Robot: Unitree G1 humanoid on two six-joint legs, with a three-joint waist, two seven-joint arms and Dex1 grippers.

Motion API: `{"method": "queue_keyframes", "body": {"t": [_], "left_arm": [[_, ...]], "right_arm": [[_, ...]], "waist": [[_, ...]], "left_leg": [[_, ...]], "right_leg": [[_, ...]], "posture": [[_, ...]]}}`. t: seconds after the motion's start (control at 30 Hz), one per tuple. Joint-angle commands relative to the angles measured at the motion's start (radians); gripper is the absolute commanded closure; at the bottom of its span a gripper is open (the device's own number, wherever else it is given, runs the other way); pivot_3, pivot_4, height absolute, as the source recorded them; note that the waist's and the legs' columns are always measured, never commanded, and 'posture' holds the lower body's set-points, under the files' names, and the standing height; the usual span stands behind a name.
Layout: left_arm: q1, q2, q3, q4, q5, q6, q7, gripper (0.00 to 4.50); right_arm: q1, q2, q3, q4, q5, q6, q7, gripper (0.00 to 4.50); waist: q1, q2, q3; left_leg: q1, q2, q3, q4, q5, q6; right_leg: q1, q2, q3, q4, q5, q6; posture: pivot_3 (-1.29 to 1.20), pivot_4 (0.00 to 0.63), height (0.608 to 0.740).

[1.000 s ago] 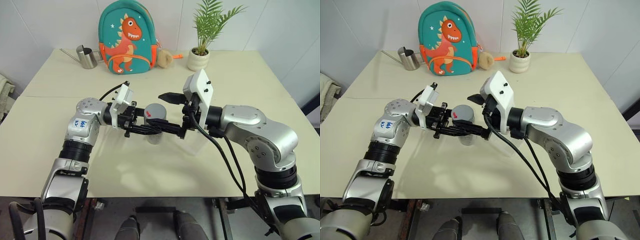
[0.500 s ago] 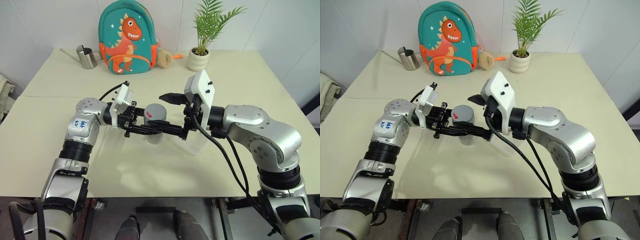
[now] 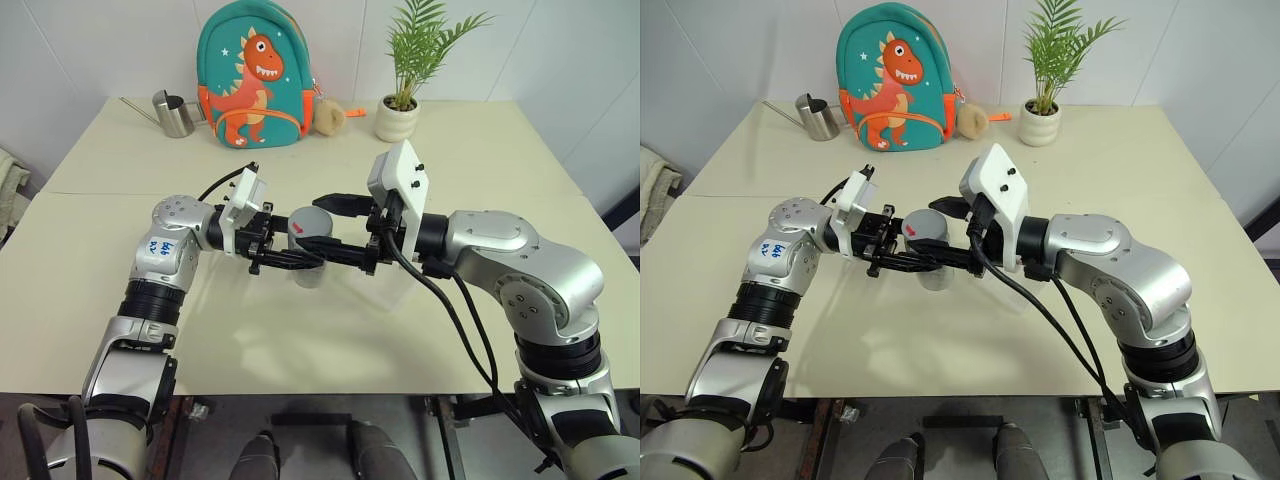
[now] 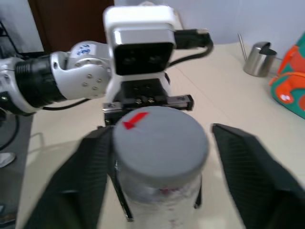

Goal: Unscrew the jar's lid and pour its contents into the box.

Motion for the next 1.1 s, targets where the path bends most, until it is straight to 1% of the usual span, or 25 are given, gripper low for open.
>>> {"method": "queue_keyframes", "body": {"t": [0.03,0.57,0.7,0.93,1.1], "left_arm": [[-0.023,0.004,0.015,-0.015,-0.001,-0.014,-0.018,2.56],[-0.028,0.002,0.014,-0.003,0.003,-0.022,-0.017,2.56],[-0.027,0.003,0.016,-0.004,0.002,-0.022,-0.017,2.56],[-0.024,0.004,0.014,-0.005,0.004,-0.019,-0.017,2.56],[-0.005,0.015,0.001,0.003,0.019,-0.015,-0.029,2.56]], "right_arm": [[-0.014,-0.009,-0.008,-0.036,0.006,-0.004,0.008,1.20],[-0.016,-0.006,-0.005,-0.032,0.003,-0.004,0.010,1.20],[-0.018,-0.003,-0.004,-0.032,0.005,-0.004,0.011,1.96],[-0.031,0.001,-0.013,-0.026,0.005,-0.011,0.010,1.97],[-0.073,-0.003,-0.044,0.000,0.001,-0.024,0.007,1.97]], "waist": [[0.000,0.000,0.000],[0.000,0.000,0.000],[0.000,0.000,0.000],[0.000,0.000,0.000],[0.000,0.000,0.000]], "left_leg": [[0.000,0.000,0.000,0.000,0.000,0.000],[0.000,0.000,0.000,0.000,0.000,0.000],[0.000,0.000,0.000,0.000,0.000,0.000],[0.000,0.000,0.000,0.000,0.000,0.000],[0.000,0.000,0.000,0.000,0.000,0.000]], "right_leg": [[0.000,0.000,0.000,0.000,0.000,0.000],[0.000,0.000,0.000,0.000,0.000,0.000],[0.000,0.000,0.000,0.000,0.000,0.000],[0.000,0.000,0.000,0.000,0.000,0.000],[0.000,0.000,0.000,0.000,0.000,0.000]], "posture": [[0.00,0.150,0.740],[0.00,0.150,0.740],[0.00,0.150,0.740],[0.00,0.150,0.740],[0.00,0.150,0.740]]}}
